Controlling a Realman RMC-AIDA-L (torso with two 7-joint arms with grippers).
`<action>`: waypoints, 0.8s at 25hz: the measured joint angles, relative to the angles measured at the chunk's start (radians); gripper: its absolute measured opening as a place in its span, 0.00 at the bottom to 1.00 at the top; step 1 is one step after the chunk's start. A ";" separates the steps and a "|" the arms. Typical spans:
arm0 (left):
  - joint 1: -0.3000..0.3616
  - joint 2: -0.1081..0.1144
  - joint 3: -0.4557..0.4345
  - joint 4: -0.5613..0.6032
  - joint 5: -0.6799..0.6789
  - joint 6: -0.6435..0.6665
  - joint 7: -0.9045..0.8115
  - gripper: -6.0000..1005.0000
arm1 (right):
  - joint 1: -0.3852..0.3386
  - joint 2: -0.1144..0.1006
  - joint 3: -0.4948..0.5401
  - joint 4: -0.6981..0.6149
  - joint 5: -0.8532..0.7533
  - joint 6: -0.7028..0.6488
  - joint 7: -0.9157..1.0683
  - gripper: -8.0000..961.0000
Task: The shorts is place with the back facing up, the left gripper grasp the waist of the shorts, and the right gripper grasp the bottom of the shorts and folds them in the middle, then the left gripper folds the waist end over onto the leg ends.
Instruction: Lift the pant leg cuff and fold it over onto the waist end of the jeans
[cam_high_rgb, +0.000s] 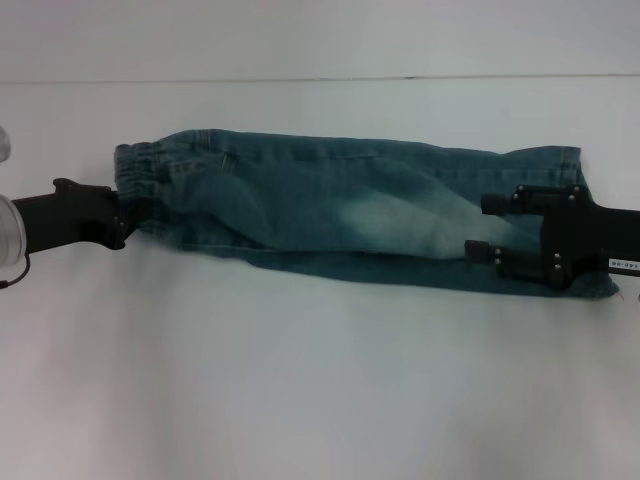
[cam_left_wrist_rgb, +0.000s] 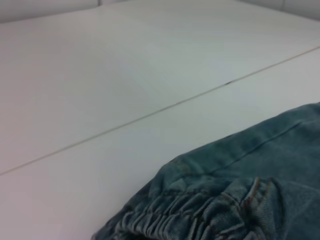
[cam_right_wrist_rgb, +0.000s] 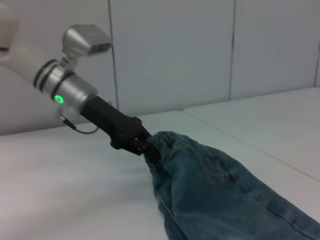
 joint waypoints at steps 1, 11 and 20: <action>0.001 0.000 -0.001 0.007 -0.004 0.014 0.000 0.11 | 0.001 0.001 -0.001 0.001 0.000 0.010 -0.001 0.72; 0.011 0.000 -0.010 0.121 -0.109 0.221 -0.008 0.11 | 0.005 0.066 0.009 0.013 0.034 0.125 -0.072 0.49; -0.023 0.010 -0.010 0.191 -0.168 0.313 -0.040 0.11 | 0.055 0.088 0.026 0.327 0.432 0.365 -0.425 0.13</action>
